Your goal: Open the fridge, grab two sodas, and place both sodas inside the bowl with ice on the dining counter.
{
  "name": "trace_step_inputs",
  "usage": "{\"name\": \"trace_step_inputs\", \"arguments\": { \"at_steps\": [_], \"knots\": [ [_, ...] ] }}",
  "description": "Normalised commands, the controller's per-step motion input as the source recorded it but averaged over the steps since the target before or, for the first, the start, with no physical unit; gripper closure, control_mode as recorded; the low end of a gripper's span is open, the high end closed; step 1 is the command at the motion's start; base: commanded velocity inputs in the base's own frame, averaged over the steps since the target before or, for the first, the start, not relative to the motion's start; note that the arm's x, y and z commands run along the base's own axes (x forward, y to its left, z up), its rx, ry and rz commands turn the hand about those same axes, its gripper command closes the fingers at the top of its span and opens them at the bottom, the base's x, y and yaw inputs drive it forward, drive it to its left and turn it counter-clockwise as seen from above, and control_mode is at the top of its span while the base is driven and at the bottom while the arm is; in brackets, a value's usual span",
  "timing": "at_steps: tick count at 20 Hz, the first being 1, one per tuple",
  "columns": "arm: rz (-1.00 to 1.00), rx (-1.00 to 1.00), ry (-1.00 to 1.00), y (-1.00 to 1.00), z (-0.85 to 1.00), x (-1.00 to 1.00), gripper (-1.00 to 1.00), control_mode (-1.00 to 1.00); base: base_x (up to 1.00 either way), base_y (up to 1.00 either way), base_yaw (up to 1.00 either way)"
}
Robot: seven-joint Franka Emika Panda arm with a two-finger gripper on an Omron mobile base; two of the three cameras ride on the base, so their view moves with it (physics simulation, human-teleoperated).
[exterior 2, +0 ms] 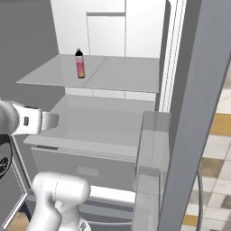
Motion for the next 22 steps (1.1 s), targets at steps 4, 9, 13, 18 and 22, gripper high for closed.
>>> {"name": "trace_step_inputs", "arguments": {
  "at_steps": [4,9,13,18,22],
  "knots": [
    [0.08,-0.15,-0.43,0.1,0.71,0.22,-1.0,-1.0,0.0,0.0,0.0],
    [0.04,-0.04,-0.07,0.01,0.6,0.56,-1.0,-1.0,0.0,0.0,0.0],
    [0.03,0.0,0.0,0.0,0.22,0.45,-1.0,-1.0,0.0,0.0,0.0],
    [0.0,0.0,0.01,0.0,0.01,0.11,-1.0,-1.0,0.0,0.0,0.0],
    [0.0,0.01,0.0,0.0,0.03,0.31,-1.0,-1.0,0.0,0.0,0.0]
  ]
}}
